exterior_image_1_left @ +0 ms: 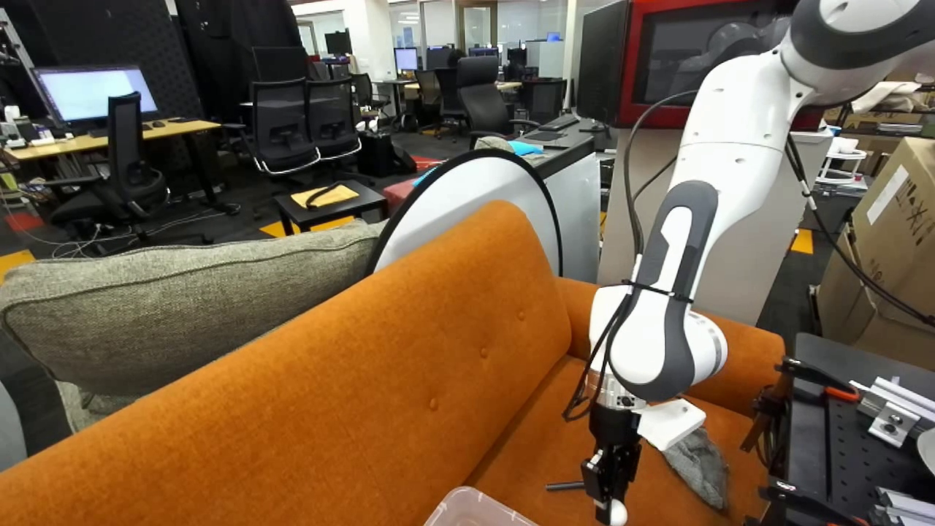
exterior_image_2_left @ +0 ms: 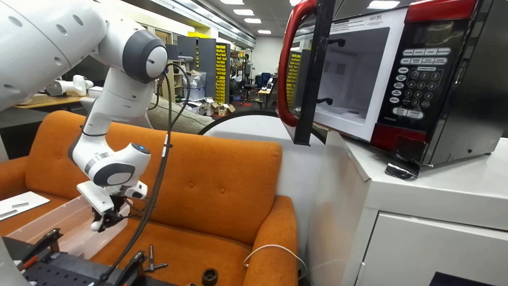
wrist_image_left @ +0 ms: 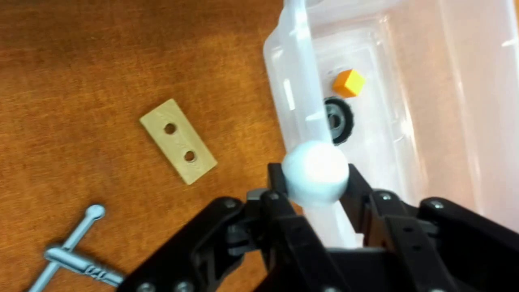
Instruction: Place the white object in the transparent container
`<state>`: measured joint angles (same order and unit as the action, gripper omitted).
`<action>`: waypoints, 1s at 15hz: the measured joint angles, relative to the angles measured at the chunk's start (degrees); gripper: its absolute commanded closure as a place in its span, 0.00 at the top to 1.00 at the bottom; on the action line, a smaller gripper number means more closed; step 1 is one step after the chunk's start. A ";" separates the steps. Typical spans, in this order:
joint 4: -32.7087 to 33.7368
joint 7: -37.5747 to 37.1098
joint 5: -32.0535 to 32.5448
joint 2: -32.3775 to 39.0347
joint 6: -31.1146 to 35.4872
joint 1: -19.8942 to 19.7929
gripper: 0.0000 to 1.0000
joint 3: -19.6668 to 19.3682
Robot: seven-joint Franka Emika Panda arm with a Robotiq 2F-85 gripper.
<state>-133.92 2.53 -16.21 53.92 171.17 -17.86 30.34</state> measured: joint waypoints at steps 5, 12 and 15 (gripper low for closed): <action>-1.13 0.93 5.30 0.22 -0.58 3.83 0.12 6.54; -0.08 3.15 9.61 0.38 -6.23 11.09 0.98 6.88; 0.99 4.38 9.88 0.34 -6.11 12.21 1.00 6.48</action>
<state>-132.93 6.92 -6.33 54.25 165.06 -5.65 36.82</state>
